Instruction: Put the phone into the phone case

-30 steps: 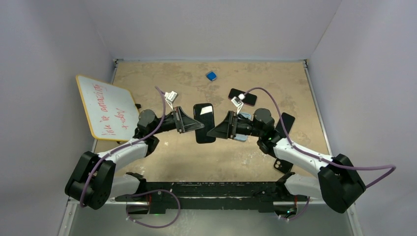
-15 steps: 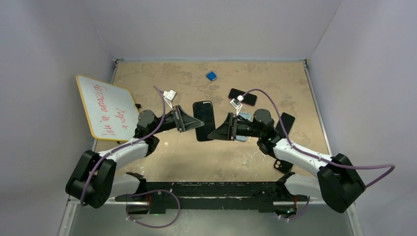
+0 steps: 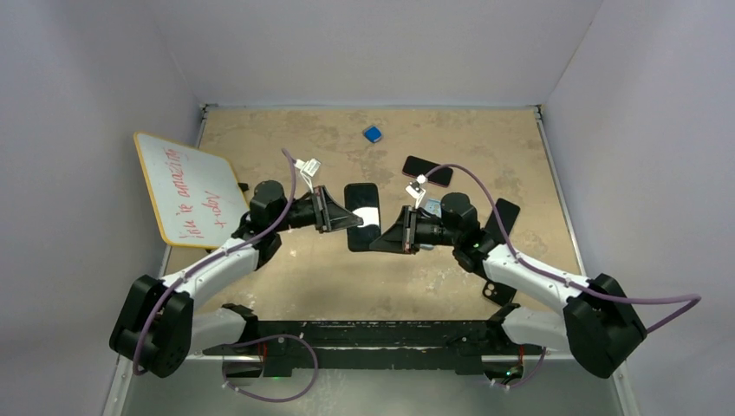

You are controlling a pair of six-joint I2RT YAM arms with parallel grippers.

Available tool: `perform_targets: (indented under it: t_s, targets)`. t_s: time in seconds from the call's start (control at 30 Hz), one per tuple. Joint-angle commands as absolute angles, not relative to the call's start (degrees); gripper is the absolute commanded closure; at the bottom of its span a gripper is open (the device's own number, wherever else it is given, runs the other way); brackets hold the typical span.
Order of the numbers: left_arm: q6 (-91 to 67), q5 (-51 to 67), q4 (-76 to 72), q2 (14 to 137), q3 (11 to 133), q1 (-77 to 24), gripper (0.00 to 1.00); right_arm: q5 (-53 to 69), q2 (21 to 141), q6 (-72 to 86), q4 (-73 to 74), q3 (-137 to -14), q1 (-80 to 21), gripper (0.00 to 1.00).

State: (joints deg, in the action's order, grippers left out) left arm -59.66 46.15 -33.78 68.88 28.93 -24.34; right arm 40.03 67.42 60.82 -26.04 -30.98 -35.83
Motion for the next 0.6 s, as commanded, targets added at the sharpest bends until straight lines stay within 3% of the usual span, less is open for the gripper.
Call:
perform_targets:
  t_s: [0.0, 0.1, 0.43, 0.57]
  targets:
    - [-41.76, 42.14, -17.8, 65.96, 34.55, -24.17, 1.0, 36.74, 63.66, 60.47, -20.65, -35.01, -35.77, 1.0]
    - [-43.97, 46.93, -21.98, 66.43, 34.39, -24.17, 1.0, 36.68, 63.06, 57.74, -20.54, -35.62, -35.77, 0.96]
    - [-51.38, 60.53, -31.64, 64.91, 35.1, -24.26, 1.0, 26.25, 54.45, 43.6, -8.19, -39.79, -35.77, 0.25]
    - [-48.49, 62.88, -28.33, 64.34, 35.79, -24.75, 1.0, 26.21, 55.13, 41.8, -6.27, -42.84, -35.78, 0.15]
